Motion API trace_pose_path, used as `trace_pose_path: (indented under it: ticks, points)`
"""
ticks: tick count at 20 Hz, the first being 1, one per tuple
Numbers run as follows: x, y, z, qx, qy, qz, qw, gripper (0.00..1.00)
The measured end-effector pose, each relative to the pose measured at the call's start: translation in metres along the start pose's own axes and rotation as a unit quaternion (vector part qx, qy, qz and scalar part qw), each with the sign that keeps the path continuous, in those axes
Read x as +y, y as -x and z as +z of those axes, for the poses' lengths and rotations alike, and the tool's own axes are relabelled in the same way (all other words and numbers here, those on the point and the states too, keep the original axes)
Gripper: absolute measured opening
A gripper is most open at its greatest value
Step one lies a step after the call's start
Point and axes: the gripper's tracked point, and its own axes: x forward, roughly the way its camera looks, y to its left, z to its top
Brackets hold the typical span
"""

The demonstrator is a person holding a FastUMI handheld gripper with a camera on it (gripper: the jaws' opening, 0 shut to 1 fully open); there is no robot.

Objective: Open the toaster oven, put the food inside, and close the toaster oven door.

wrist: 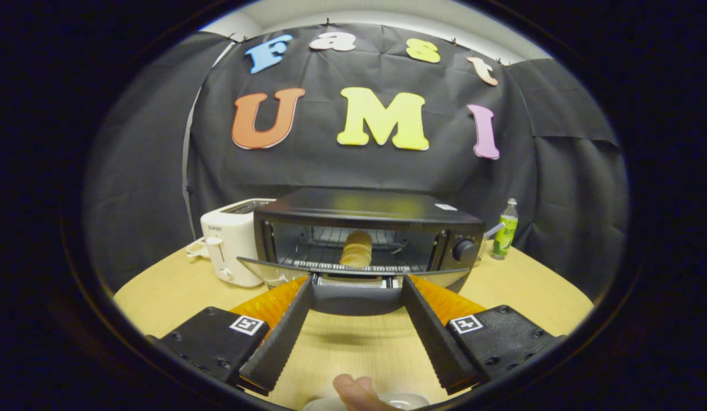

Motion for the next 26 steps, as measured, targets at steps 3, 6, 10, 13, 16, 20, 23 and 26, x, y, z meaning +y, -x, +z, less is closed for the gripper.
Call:
trace_pose_path:
  ticks: [3,6,10,13,16,20,23,26]
  points:
    - [0.002,-0.006,0.007,-0.019,0.011,0.001,1.000,1.00]
    - [0.005,0.001,0.010,-0.023,-0.003,0.004,1.000,1.00]
    - [0.005,0.016,0.012,-0.013,-0.017,0.008,1.000,1.00]
    - [0.003,0.035,0.027,-0.017,-0.007,0.005,1.000,1.00]
    - [-0.005,0.064,0.051,-0.027,0.017,-0.006,0.999,1.00]
    - [-0.020,0.117,0.095,-0.052,0.025,-0.011,0.998,1.00]
    - [-0.039,0.159,0.124,-0.063,0.000,-0.014,0.998,1.00]
    - [-0.059,0.190,0.149,-0.085,-0.017,-0.021,0.996,1.00]
